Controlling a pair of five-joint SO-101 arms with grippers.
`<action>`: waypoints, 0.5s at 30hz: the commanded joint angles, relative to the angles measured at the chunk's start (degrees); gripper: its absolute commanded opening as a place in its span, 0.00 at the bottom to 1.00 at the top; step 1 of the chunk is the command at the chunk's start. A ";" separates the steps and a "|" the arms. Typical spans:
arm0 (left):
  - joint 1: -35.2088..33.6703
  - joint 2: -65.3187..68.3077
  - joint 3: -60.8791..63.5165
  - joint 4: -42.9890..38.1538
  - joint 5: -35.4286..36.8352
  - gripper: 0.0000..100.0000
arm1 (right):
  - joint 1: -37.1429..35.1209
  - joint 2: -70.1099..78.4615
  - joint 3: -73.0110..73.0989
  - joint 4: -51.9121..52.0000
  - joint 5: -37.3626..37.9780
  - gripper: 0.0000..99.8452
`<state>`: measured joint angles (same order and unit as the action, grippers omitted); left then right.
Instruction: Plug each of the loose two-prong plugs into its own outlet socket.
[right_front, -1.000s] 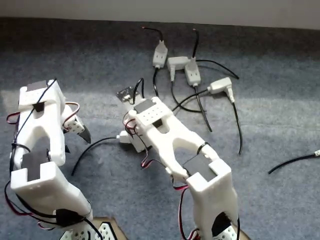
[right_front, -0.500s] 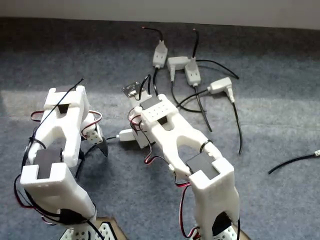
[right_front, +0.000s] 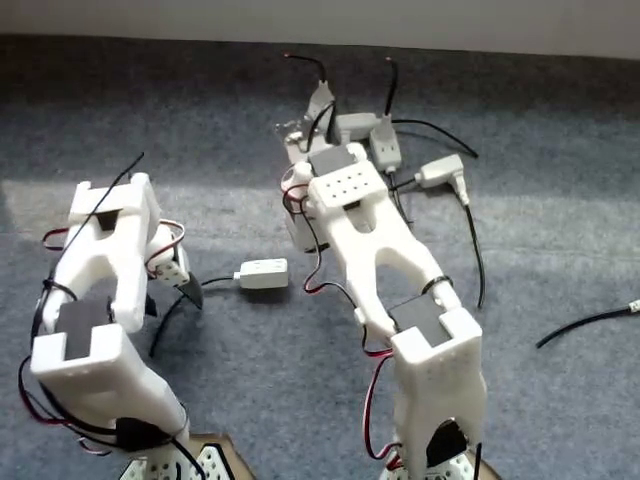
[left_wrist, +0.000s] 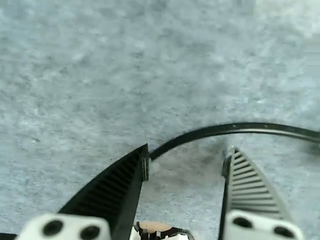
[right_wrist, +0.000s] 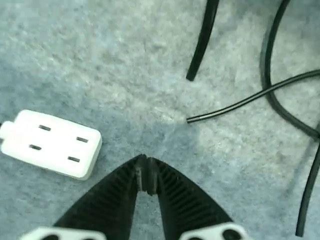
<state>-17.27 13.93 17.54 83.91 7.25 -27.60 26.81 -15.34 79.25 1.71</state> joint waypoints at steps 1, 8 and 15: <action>-6.02 -0.22 0.48 -1.05 -2.11 0.25 | -1.45 -0.75 -4.97 -1.45 -1.76 0.01; -7.08 -0.22 5.14 -6.51 -4.75 0.25 | -7.69 0.84 4.62 -15.08 -9.76 0.01; -7.08 -0.22 4.88 -6.77 -4.75 0.25 | -12.53 1.36 7.34 -13.14 -9.76 0.01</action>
<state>-23.87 13.85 22.55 78.11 2.77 -38.42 29.36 -7.69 64.66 -7.60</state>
